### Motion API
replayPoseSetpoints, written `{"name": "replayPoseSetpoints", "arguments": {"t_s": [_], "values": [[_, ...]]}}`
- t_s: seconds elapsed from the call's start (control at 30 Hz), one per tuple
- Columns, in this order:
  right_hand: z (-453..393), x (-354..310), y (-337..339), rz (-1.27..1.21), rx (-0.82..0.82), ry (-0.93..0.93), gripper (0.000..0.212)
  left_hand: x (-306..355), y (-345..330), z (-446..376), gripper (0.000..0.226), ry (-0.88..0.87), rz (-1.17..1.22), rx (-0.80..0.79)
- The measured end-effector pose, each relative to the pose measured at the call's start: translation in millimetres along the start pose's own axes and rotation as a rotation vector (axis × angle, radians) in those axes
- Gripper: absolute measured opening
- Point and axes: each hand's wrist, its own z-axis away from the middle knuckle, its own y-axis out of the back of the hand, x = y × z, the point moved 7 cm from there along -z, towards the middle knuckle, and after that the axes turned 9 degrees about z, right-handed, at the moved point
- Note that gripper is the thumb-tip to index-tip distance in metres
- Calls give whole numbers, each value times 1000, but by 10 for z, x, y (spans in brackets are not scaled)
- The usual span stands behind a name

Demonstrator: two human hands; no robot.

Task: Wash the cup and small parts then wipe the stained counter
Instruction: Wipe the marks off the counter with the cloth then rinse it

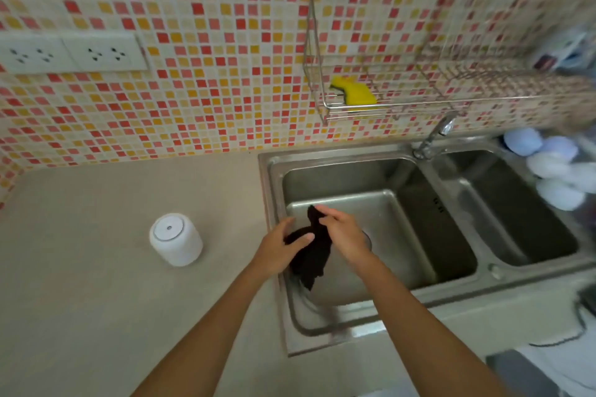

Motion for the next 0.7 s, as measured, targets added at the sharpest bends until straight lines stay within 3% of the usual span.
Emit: {"name": "replayPoseSetpoints", "arguments": {"t_s": [0.17, 0.23, 0.37, 0.6, 0.7], "values": [[-114, -195, 529, 98, -59, 143, 59, 471, -178, -188, 23, -101, -22, -19], [-180, -259, 826, 195, -72, 200, 67, 752, -235, -211, 15, -187, -72, 8], [-228, -414, 1425, 295, -141, 354, 30, 1355, -407, -272, 14, -334, -202, 36], [-262, -868, 2330, 200, -27, 564, 2, 2318, -733, -326, 12, -546, -335, 216], [-344, -1094, 2635, 109, 19, 611, 3, 2770, -841, -385, 7, -643, -356, 238]]}}
